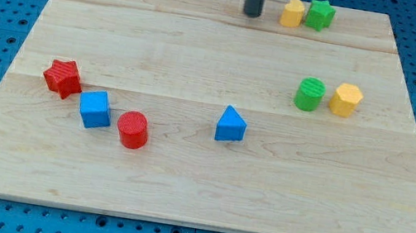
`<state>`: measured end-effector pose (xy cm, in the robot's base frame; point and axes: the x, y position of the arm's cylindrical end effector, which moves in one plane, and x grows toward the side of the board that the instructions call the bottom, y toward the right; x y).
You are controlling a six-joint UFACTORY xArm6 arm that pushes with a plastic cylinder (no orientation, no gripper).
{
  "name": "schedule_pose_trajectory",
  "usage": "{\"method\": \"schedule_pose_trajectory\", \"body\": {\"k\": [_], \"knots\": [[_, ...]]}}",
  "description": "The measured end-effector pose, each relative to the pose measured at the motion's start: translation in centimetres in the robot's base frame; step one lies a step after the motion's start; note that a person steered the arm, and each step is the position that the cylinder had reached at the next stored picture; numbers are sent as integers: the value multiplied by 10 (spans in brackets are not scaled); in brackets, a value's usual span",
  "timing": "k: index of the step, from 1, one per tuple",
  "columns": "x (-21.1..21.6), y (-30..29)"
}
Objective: Push the blue triangle slightly to the left of the board
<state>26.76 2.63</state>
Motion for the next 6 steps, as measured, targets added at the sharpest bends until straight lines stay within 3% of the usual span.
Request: {"method": "schedule_pose_trajectory", "body": {"k": [1,2,3,4,5,6], "knots": [[93,7],[203,55],[226,44],[223,13],[220,19],[221,-38]]}}
